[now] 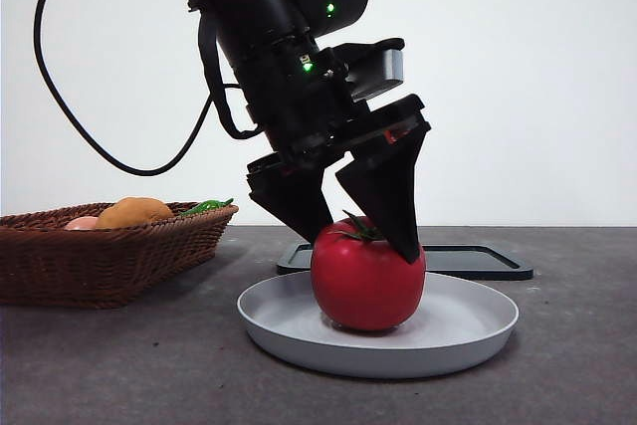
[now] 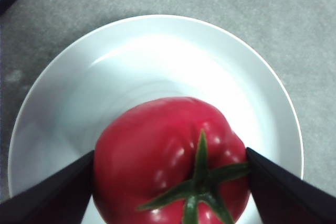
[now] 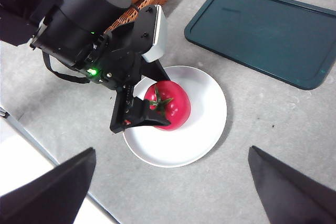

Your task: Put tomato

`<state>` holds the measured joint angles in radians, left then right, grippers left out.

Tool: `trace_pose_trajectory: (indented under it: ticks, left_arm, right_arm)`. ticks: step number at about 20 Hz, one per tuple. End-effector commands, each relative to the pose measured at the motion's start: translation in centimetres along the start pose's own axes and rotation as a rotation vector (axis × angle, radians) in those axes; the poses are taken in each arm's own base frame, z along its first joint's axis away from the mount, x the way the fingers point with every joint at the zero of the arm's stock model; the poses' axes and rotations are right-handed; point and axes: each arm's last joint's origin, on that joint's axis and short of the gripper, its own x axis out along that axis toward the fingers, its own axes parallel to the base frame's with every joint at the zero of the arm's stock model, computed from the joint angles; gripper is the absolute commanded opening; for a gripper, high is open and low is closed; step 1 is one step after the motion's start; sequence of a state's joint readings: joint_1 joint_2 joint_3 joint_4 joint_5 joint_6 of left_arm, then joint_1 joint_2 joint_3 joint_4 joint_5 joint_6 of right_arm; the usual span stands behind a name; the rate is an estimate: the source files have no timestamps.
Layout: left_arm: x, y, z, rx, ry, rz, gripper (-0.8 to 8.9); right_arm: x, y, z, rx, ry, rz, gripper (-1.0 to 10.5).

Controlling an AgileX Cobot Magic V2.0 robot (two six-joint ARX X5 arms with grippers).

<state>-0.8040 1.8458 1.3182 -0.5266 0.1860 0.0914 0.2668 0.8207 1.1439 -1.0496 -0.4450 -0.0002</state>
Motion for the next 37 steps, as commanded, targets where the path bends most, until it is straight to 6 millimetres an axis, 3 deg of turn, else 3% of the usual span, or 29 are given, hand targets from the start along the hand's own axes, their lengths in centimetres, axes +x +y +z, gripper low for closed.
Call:
trace_pose_trajectory:
  ticks: [1, 3, 6, 12, 15, 19, 24, 28, 31, 37]
  left_arm:
    - [1.0, -0.4, -0.1, -0.001, 0.038, -0.012, 4.42]
    - [0.5, -0.5, 0.0, 0.000, 0.032, -0.012, 4.53]
    - [-0.8, -0.5, 0.3, 0.001, -0.002, -0.006, 5.65]
    - [-4.1, -0.7, 0.9, 0.008, -0.085, 0.016, 5.63]
    - [-7.4, -0.4, 1.2, -0.022, -0.170, 0.049, 5.63]
    - [-13.5, 0.5, 0.5, -0.078, -0.301, 0.099, 5.63]
    - [-20.9, 2.2, -2.6, -0.170, -0.384, 0.182, 5.63]
    - [-24.3, 3.5, -5.8, -0.233, -0.377, 0.165, 5.63]
    - [-25.7, 3.9, -7.8, -0.293, -0.350, 0.087, 5.63]
    - [-26.6, 1.5, -10.2, -0.315, -0.224, -0.083, 5.61]
  right_arm:
    - [-0.3, 0.2, 0.5, -0.020, -0.021, 0.002, 4.6]
    - [-0.3, 0.2, 0.5, -0.020, -0.021, 0.002, 4.6]
    - [-0.3, 0.2, 0.5, -0.020, -0.021, 0.002, 4.6]
    - [-0.3, 0.2, 0.5, -0.020, -0.021, 0.002, 4.6]
    - [-0.3, 0.2, 0.5, -0.020, -0.021, 0.002, 4.6]
    - [-0.3, 0.2, 0.5, -0.020, -0.021, 0.002, 4.6]
    - [-0.3, 0.2, 0.5, -0.021, -0.021, 0.002, 4.6]
    - [-0.3, 0.2, 0.5, -0.021, -0.021, 0.002, 4.6]
    - [-0.3, 0.2, 0.5, -0.021, -0.021, 0.002, 4.6]
    - [0.0, 0.0, 0.7, -0.015, -0.009, 0.003, 4.6]
